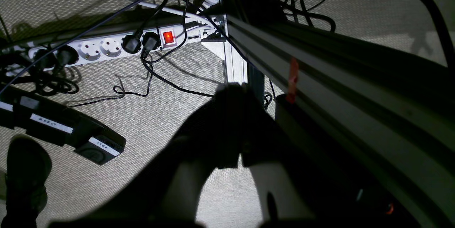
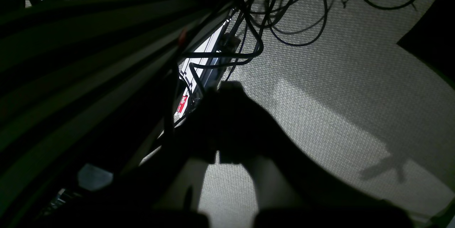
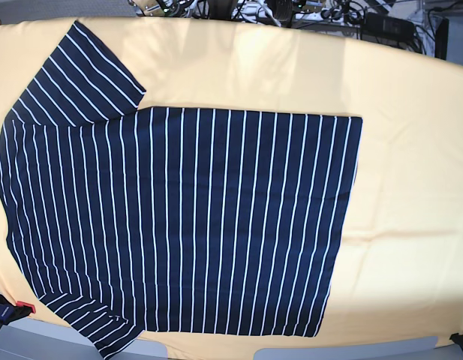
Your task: Fold the T-shirt properly
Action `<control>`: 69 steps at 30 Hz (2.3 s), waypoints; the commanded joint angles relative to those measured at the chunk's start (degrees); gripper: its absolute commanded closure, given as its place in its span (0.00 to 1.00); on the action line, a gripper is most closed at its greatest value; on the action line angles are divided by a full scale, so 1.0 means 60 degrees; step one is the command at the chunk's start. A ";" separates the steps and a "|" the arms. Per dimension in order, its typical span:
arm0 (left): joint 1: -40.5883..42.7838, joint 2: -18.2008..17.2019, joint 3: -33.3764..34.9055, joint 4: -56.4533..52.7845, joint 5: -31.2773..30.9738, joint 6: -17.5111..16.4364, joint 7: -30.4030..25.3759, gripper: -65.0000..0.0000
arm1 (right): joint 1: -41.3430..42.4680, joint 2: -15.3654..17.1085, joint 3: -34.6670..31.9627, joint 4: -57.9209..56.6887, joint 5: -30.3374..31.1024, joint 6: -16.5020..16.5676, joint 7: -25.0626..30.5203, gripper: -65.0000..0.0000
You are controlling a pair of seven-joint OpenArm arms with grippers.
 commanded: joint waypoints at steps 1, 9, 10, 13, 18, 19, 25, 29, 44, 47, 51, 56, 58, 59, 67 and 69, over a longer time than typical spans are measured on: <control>0.0000 0.0029 -0.0015 0.0047 -0.0040 -0.0058 -0.0062 1.00 | 0.0022 -0.0073 -0.0018 0.0098 0.0120 0.0233 0.0080 1.00; 0.0029 0.0029 -0.0015 0.0233 -0.0044 -0.0055 -0.0022 1.00 | 0.0022 -0.0073 -0.0018 0.0098 0.0117 0.0226 0.0076 1.00; 0.0029 0.0029 -0.0015 0.0233 -0.0040 -0.0055 -0.0022 1.00 | 0.0022 -0.0073 -0.0018 0.0098 0.0117 0.0229 0.0076 1.00; 0.0029 0.0029 -0.0015 0.0233 -0.0044 -0.0051 -0.0022 1.00 | 0.0022 -0.0073 -0.0018 0.0095 0.0113 0.0229 0.0073 1.00; 0.0029 0.0029 -0.0015 0.0233 -0.0044 -0.0055 -0.0018 1.00 | 0.0022 -0.0073 -0.0018 0.0098 0.0087 0.0229 0.0073 1.00; 0.0026 0.0029 -0.0015 0.0233 -0.0040 -0.0055 0.0022 1.00 | 0.0022 -0.0073 -0.0018 0.0102 0.0087 0.0229 0.0073 1.00; 0.0091 -0.0004 -0.0015 0.0951 0.0270 -0.0051 0.2222 1.00 | 0.0007 -0.0047 -0.0018 0.0506 0.0084 0.0240 -0.1472 1.00; 0.0539 -0.0004 -0.0011 0.2029 0.0838 -0.0051 0.3155 1.00 | -0.0211 -0.0029 -0.0018 0.0998 0.0080 0.0266 -0.2310 1.00; 0.4637 -0.1147 0.0004 0.6728 0.0896 -0.0047 0.3282 1.00 | -0.3614 0.1315 -0.0018 0.4564 0.0087 -0.0219 -0.3224 1.00; 0.5490 -0.1614 0.0004 0.8043 0.0900 -0.0051 0.3424 1.00 | -0.4699 0.1810 -0.0018 0.5923 0.0087 -0.0401 -0.3366 1.00; 0.6524 -0.2280 0.0004 0.9883 0.0896 -0.0051 0.4113 1.00 | -0.6091 0.2437 -0.0018 0.8036 0.0091 -0.0627 -0.4237 1.00; 0.7905 -0.3344 -0.0007 1.2120 0.0984 -0.0047 0.4302 1.00 | -0.7989 0.3279 -0.0015 1.0783 0.0084 -0.1140 -0.4299 1.00; 0.8451 -0.3778 -0.0007 1.2936 0.1271 -0.0044 0.4393 1.00 | -0.8677 0.3574 -0.0011 1.1799 -0.0124 -0.1475 -0.4302 1.00; 0.8706 -0.3974 -0.0007 1.3333 0.1432 -0.0007 0.4539 1.00 | -0.9005 0.3697 -0.0011 1.2265 -0.0368 -0.1676 -0.4306 1.00; 1.0761 -0.5257 -0.0007 1.6116 0.3399 0.1082 0.4951 1.00 | -1.1081 0.4462 -0.0011 1.5103 -0.3078 -0.3235 -0.4721 1.00; 1.1129 -0.5493 -0.0025 1.6659 0.3938 0.1413 0.4991 1.00 | -1.1081 0.4586 -0.0011 1.5522 -0.3705 -0.3566 -0.4743 1.00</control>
